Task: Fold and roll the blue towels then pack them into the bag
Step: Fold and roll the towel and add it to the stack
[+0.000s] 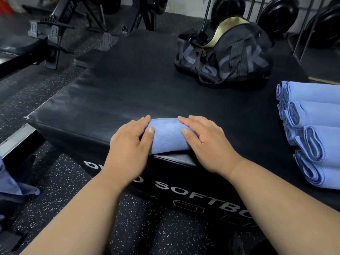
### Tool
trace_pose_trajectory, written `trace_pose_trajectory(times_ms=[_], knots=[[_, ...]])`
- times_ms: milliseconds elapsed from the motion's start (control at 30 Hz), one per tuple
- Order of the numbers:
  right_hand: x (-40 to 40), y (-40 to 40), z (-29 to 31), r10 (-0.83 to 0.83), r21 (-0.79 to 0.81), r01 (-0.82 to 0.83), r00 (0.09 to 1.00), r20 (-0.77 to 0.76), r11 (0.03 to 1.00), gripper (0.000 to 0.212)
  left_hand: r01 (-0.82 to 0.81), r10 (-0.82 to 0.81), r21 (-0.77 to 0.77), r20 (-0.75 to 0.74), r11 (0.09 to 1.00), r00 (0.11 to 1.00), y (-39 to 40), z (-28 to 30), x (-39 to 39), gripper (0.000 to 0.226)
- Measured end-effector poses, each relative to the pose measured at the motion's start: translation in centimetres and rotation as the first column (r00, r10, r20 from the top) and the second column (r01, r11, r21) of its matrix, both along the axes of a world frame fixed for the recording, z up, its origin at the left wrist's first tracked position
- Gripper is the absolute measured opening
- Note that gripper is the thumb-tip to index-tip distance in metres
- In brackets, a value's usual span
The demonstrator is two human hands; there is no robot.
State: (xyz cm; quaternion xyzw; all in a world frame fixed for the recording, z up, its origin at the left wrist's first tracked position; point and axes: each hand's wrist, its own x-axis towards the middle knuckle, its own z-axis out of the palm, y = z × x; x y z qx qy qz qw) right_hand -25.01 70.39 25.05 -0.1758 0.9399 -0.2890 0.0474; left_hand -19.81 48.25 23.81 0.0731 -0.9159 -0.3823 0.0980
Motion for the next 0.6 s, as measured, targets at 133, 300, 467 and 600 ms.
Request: trace_pose_trajectory(times_ms=[133, 300, 467, 600], knots=[[0.0, 0.7, 0.7, -0.055, -0.123, 0.061, 0.997, 0.050, 0.991, 0.039, 0.044, -0.051, 0.079, 0.095, 0.996, 0.994, -0.7, 0.2, 0.0, 0.056], [0.8, 1.9, 1.4, -0.012, -0.319, 0.058, 0.989, 0.145, 0.946, 0.038, 0.075, -0.090, 0.132, 0.108, 0.988, 0.990, 0.1, 1.1, 0.6, 0.055], [1.7, 3.4, 2.1, 0.014, -0.412, 0.057, 0.986, 0.166, 0.910, 0.041, 0.079, -0.109, 0.233, 0.119, 0.969, 0.987, 1.8, 1.9, 1.5, 0.055], [2.5, 5.2, 2.9, 0.030, -0.490, 0.064, 0.983, 0.182, 0.869, 0.043, 0.040, -0.090, 0.396, 0.107, 0.917, 0.990, 3.2, 2.8, 2.0, 0.052]])
